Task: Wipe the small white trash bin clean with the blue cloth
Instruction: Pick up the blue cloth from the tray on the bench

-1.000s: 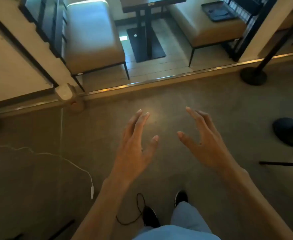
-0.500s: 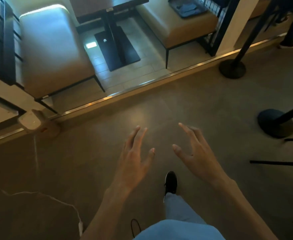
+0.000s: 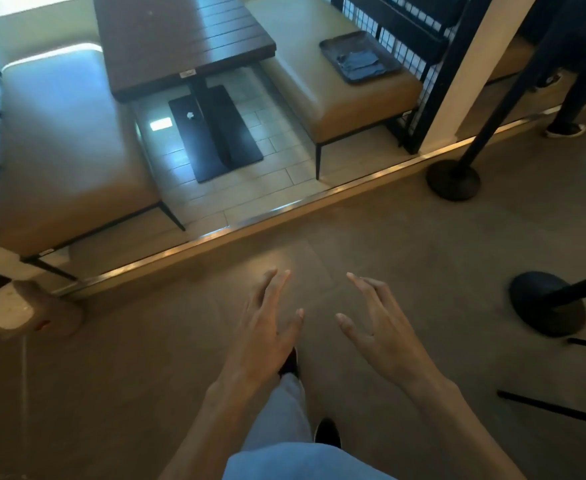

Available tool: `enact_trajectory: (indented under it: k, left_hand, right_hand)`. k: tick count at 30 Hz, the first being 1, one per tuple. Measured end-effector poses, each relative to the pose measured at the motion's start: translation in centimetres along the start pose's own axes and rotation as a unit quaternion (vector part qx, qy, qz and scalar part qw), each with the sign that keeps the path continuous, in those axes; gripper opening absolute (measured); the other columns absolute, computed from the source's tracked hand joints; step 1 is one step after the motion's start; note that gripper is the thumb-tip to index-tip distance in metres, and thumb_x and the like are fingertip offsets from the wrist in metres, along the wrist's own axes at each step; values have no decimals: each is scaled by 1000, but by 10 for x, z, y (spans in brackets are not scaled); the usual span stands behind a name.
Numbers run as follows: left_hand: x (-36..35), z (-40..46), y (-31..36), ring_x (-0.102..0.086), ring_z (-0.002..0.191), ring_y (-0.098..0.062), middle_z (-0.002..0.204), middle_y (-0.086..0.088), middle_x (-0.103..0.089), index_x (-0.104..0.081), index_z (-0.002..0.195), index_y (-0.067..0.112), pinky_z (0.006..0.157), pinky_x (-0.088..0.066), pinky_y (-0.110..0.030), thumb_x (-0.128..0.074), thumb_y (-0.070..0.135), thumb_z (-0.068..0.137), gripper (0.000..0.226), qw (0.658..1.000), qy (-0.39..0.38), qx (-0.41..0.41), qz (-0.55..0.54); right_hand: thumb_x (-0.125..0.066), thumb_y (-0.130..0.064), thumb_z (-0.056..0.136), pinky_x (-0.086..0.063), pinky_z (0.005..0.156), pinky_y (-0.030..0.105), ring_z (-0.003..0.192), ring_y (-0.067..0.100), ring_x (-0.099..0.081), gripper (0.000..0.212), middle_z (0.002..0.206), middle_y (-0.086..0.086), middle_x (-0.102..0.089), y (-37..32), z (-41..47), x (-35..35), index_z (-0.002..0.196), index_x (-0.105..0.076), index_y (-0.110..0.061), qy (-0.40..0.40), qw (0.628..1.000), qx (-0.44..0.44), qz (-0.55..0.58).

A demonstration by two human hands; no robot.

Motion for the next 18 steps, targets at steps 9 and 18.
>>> enact_trajectory:
  k: [9, 18]
  left_hand:
    - [6, 192, -12, -21, 149, -6, 161, 25, -12, -25, 157, 38, 119, -35, -42, -59, 43, 99, 67, 999, -29, -12, -29]
    - [29, 378, 2, -13, 147, 1, 161, 26, -6, -18, 156, 46, 117, -32, -36, -55, 48, 99, 68, 996, -70, -60, -22]
  right_hand:
    - [-54, -52, 96, -39, 110, 30, 137, 0, -32, 68, 147, -18, -27, 25, 178, 19, 155, -23, -38, 17, 998, -51, 18]
    - [-56, -47, 97, -30, 102, 15, 132, -6, -31, 65, 140, -24, -28, 40, 331, 64, 154, -28, -36, 61, 992, -89, 59]
Point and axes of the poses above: each hand's wrist, its own z-axis towards the middle knuckle, its own x-axis out of the back of the hand, y = z × x, the point moved 3 cm from there along z, towards the middle knuckle
